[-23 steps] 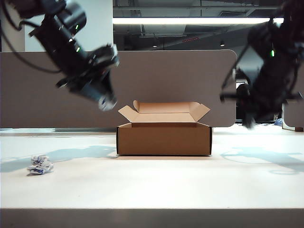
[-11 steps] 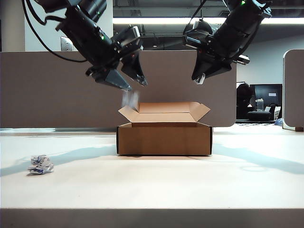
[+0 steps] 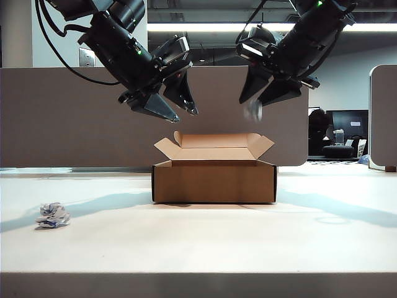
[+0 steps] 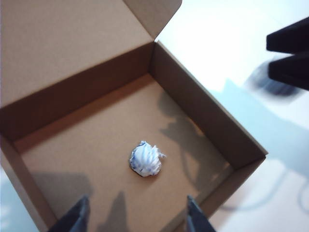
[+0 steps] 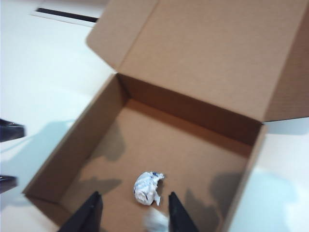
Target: Pick up all the paper balls on the table and put them in the paper box.
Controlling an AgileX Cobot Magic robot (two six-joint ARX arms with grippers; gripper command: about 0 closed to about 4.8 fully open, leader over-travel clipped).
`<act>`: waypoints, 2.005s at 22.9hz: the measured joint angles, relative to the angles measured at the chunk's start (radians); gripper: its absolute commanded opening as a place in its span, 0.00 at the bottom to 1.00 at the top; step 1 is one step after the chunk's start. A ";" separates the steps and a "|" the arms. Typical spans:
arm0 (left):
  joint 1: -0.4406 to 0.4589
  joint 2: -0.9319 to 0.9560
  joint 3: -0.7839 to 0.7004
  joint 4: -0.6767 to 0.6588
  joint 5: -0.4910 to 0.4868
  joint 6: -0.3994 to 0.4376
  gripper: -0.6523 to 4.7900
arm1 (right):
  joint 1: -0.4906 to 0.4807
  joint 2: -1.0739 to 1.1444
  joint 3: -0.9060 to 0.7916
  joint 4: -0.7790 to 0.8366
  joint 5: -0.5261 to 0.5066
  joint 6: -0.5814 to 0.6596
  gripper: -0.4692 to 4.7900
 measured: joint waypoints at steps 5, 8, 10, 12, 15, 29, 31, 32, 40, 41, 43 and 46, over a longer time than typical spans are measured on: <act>0.000 0.000 0.000 -0.016 -0.004 0.000 0.57 | 0.000 0.000 0.000 0.019 -0.054 0.017 0.50; 0.003 -0.002 0.000 -0.064 -0.042 0.024 0.57 | -0.003 0.000 0.000 0.022 -0.052 0.018 0.50; 0.010 -0.014 0.003 -0.234 -0.116 0.078 0.57 | -0.015 0.000 0.000 0.004 0.003 -0.022 0.57; 0.017 -0.037 0.003 -0.455 -0.199 0.116 0.57 | -0.030 0.000 0.000 -0.048 0.185 -0.082 0.61; 0.016 -0.101 0.002 -0.684 -0.259 0.117 0.57 | -0.074 0.001 -0.001 -0.114 0.323 -0.101 0.61; 0.010 -0.391 -0.377 -0.610 -0.265 0.048 0.57 | -0.081 -0.012 -0.002 -0.195 0.368 -0.101 0.61; 0.012 -0.422 -0.435 -0.540 -0.269 0.045 0.57 | -0.080 -0.019 -0.002 -0.194 0.369 -0.101 0.61; 0.012 -0.434 -0.456 -0.509 -0.270 0.041 0.57 | -0.081 -0.021 -0.001 -0.194 0.369 -0.101 0.61; -0.013 -0.460 -0.680 -0.224 -0.355 -0.023 0.57 | -0.081 -0.019 -0.002 -0.194 0.369 -0.101 0.61; -0.013 -0.460 -0.693 -0.203 -0.363 -0.027 0.57 | -0.081 -0.019 -0.002 -0.194 0.369 -0.101 0.61; -0.012 -0.460 -0.708 -0.158 -0.385 -0.043 0.57 | -0.081 -0.019 -0.002 -0.195 0.369 -0.101 0.61; -0.013 -0.460 -0.711 -0.146 -0.417 -0.045 0.57 | -0.081 -0.019 -0.002 -0.195 0.369 -0.101 0.60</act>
